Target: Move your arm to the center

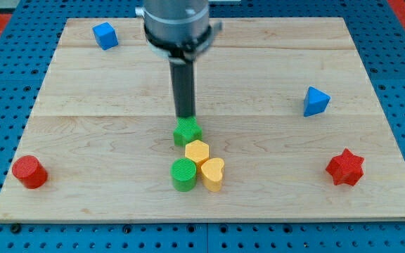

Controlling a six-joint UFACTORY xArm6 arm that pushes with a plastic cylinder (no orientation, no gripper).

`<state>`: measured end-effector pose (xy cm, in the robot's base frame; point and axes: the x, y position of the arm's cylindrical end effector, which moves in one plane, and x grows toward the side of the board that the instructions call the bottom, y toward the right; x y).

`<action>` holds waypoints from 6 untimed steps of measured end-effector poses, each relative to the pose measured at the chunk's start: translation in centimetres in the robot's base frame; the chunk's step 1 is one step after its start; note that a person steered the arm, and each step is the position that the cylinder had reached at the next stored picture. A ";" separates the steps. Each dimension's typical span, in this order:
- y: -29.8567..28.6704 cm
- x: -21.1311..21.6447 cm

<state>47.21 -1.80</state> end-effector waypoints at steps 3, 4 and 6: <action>0.4 -5.3; -0.3 -5.3; -1.6 -5.3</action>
